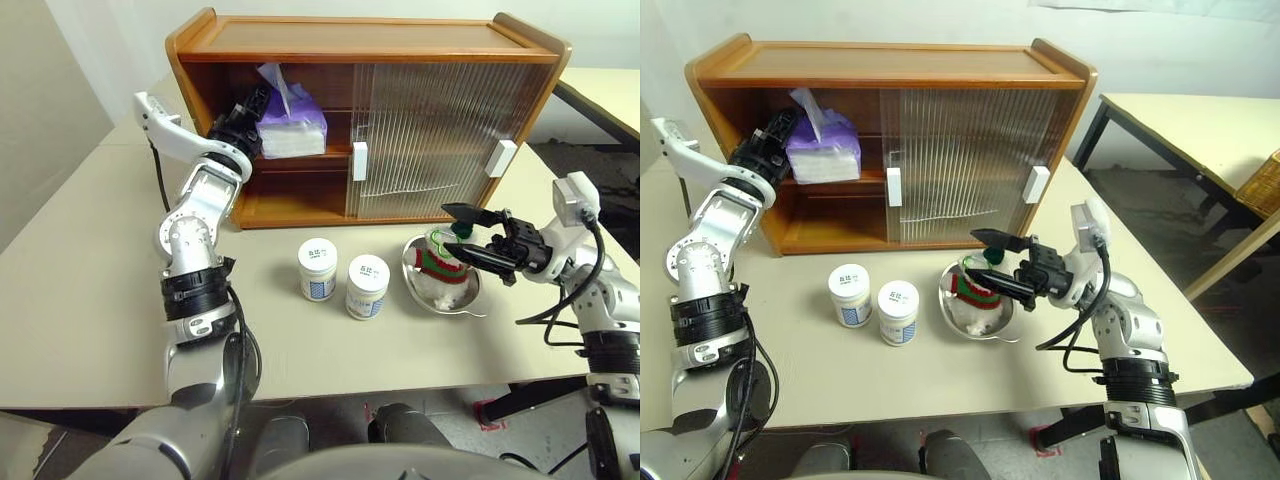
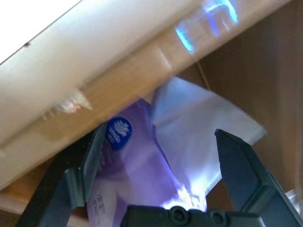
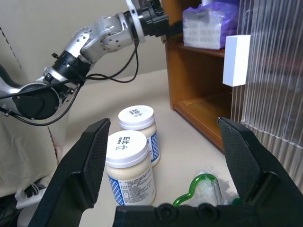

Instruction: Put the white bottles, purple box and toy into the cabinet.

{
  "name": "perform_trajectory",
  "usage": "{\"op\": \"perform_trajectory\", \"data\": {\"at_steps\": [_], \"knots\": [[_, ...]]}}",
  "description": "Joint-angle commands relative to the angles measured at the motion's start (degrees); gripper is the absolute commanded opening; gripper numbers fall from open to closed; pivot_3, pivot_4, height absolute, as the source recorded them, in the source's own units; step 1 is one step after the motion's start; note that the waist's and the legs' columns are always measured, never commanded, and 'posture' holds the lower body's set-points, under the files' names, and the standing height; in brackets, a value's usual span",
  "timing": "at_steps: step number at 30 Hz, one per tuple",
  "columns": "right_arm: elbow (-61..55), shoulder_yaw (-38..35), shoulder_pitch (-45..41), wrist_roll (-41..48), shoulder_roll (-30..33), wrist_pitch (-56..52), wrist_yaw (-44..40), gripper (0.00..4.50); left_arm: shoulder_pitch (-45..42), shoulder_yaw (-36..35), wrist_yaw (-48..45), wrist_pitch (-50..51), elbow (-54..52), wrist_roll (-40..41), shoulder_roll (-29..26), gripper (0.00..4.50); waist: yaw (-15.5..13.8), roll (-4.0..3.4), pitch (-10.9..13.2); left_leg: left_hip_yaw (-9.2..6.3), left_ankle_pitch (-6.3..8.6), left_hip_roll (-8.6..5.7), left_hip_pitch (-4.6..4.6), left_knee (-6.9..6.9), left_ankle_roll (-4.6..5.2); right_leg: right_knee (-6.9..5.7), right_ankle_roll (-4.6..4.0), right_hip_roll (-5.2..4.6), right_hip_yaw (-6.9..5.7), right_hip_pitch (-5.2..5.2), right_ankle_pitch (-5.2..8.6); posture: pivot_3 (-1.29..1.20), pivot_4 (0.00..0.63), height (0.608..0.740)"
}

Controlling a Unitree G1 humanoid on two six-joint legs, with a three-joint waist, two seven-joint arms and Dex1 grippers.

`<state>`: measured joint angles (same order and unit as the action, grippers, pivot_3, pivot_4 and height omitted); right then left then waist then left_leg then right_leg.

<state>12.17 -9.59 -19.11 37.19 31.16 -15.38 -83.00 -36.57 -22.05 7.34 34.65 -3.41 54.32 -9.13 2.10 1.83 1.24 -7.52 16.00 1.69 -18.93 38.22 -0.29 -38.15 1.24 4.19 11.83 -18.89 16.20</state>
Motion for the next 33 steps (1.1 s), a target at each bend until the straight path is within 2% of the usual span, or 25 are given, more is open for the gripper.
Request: {"op": "perform_trajectory", "data": {"at_steps": [1,5,8,9,11,13,19,22,33], "knots": [[0.3,1.1,-0.1,-0.9,0.4,0.2,-0.4,4.5,4.5,5.0,-5.1,1.3,-6.1,-3.8,-3.1,4.47,-0.1,0.0,0.0,-0.01,0.0,-0.02,0.0,-0.01,0.0,0.0,0.0,0.0,0.0,0.0,0.0,-0.06,0.0,0.74],[0.5,1.3,-0.2,-0.9,0.5,0.3,-0.5,4.5,11.0,9.4,-10.6,2.2,-12.1,-8.4,-9.4,4.47,-0.1,0.0,0.0,-0.01,0.01,-0.02,0.02,-0.02,0.0,-0.01,-0.02,0.0,0.0,-0.01,0.01,-0.05,0.0,0.74],[0.6,1.6,-0.3,-1.1,0.6,0.2,-0.8,4.5,14.1,9.4,-13.6,2.0,-15.0,-8.8,-12.0,4.47,-0.2,-0.01,0.0,-0.01,0.02,-0.02,0.03,-0.03,0.0,-0.02,-0.05,0.0,-0.02,-0.01,0.0,-0.04,0.0,0.74],[0.6,1.8,-0.4,-1.2,0.7,0.2,-0.8,4.5,14.9,9.6,-14.8,1.7,-15.7,-9.5,-13.0,4.3,-0.2,0.0,0.0,-0.01,0.03,-0.03,0.03,-0.03,0.0,-0.03,-0.07,0.0,-0.02,-0.01,0.0,-0.04,0.0,0.74],[0.7,2.0,-0.6,-1.2,0.6,0.1,-0.8,4.5,16.0,10.6,-17.4,0.0,-16.4,-12.3,-15.3,3.85,-0.4,0.0,0.0,-0.01,0.02,-0.03,0.03,-0.03,0.0,-0.03,-0.1,0.0,-0.02,-0.02,-0.02,-0.03,0.0,0.74],[0.6,2.1,-1.0,-1.2,0.4,0.2,-0.8,4.5,16.7,11.7,-20.6,-2.8,-16.8,-15.0,-16.6,3.12,-0.6,0.0,0.0,-0.03,0.03,-0.03,0.03,-0.03,0.0,-0.05,-0.12,0.0,-0.02,-0.02,-0.03,-0.03,0.0,0.74],[0.7,2.3,-2.0,-1.2,0.5,-0.1,-0.6,4.5,16.7,15.6,-26.7,-5.6,-16.4,-18.2,-16.4,0.9,-0.7,-0.01,0.0,-0.04,0.04,-0.03,0.02,-0.02,0.0,-0.05,-0.19,-0.01,-0.03,-0.04,-0.06,-0.03,0.0,0.74],[0.4,2.1,-1.7,-1.3,0.6,0.0,-0.4,4.5,15.8,16.8,-27.4,-6.3,-13.3,-20.4,-15.6,0.02,-0.7,-0.03,0.0,-0.04,0.05,-0.03,0.02,-0.05,0.0,-0.05,-0.2,-0.01,-0.03,-0.07,-0.05,-0.05,0.0,0.74],[-1.7,1.7,0.3,-0.8,0.2,-0.1,1.4,4.5,11.0,18.1,-27.0,-6.9,-5.3,-27.6,-13.2,0.02,-0.4,-0.04,0.0,-0.03,0.09,-0.03,-0.03,-0.06,0.04,-0.02,-0.16,-0.02,-0.02,-0.11,-0.03,-0.08,0.0,0.74]]}}
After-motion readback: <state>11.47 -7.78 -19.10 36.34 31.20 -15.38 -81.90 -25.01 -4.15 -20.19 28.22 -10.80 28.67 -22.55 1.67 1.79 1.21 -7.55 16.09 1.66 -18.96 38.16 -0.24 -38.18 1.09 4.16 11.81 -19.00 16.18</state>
